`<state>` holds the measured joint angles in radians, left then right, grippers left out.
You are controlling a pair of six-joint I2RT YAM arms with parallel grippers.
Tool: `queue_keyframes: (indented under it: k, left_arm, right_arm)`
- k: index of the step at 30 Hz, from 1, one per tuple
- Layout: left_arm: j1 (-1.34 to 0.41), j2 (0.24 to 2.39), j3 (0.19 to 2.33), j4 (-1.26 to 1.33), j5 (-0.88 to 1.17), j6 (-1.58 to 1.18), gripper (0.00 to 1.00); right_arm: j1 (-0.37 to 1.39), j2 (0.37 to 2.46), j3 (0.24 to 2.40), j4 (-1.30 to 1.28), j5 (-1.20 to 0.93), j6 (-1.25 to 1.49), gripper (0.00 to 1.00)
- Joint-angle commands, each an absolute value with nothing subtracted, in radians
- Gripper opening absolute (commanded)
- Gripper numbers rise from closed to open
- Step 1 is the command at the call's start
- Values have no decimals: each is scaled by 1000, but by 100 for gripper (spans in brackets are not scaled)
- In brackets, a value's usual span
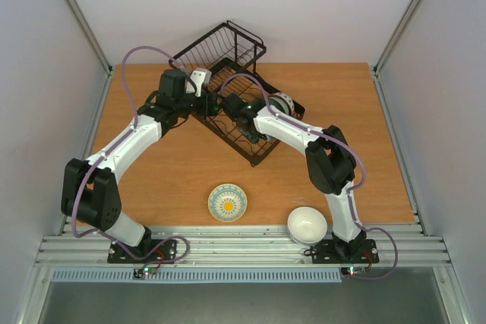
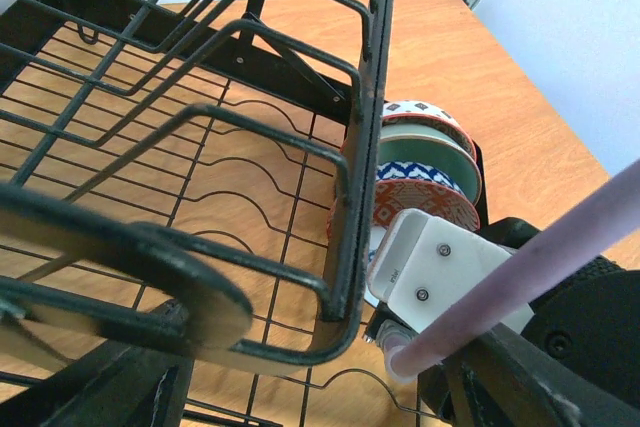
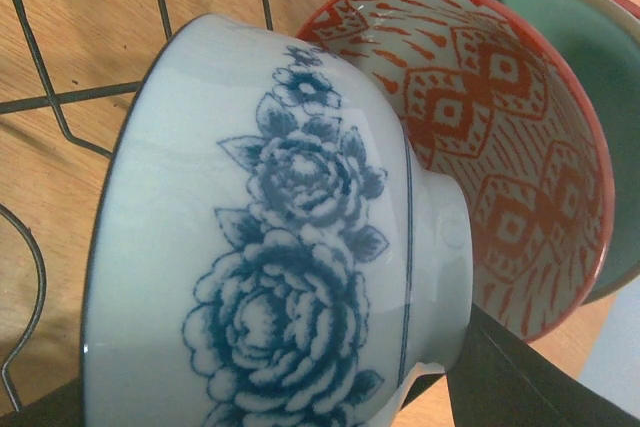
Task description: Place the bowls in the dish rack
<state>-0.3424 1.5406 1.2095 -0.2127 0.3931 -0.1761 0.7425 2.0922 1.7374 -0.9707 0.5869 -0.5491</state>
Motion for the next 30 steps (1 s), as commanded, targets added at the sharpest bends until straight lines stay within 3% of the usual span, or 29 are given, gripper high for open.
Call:
queue_keyframes:
  k: [1,14,30]
  left_arm:
    - [-346,1513,1206,-155,407,-182,69]
    - [-345,1518,1207,-150,428,-185,69]
    - [-345,1515,1206,-148,437,-183,69]
  right_arm:
    - [749,2120,1765,-994,606,-560,33]
    - [750,2077,1754,-981,660,-527,88]
    - [744,2048,1745,-955,794,-480,93]
